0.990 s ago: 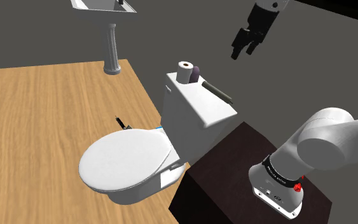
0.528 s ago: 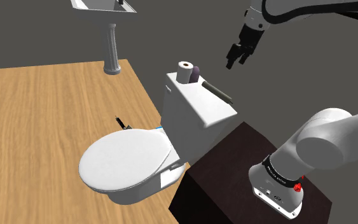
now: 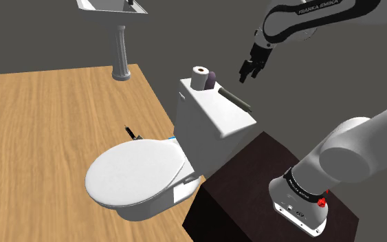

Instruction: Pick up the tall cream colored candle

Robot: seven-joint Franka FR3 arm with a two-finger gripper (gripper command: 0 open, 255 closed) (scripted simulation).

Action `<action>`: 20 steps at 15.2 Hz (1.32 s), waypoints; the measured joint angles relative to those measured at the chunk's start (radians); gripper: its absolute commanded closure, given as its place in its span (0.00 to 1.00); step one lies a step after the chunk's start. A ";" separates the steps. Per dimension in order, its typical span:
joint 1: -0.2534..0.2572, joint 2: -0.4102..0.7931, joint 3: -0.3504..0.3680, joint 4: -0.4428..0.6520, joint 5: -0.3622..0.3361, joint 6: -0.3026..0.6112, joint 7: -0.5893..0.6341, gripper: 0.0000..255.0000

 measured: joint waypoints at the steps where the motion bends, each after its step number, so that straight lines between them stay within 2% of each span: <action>1: -0.003 0.033 -0.016 0.013 0.006 0.016 -0.025 0.00; 4: -0.007 0.140 -0.056 0.044 0.037 0.080 -0.095 0.00; 10: -0.026 0.377 -0.101 0.138 0.147 0.187 -0.247 0.00; 16: -0.090 0.625 -0.082 0.289 0.281 0.243 -0.403 0.00; 18: -0.104 0.667 -0.065 0.331 0.305 0.211 -0.435 0.00; 20: -0.114 0.700 -0.053 0.345 0.323 0.237 -0.453 0.00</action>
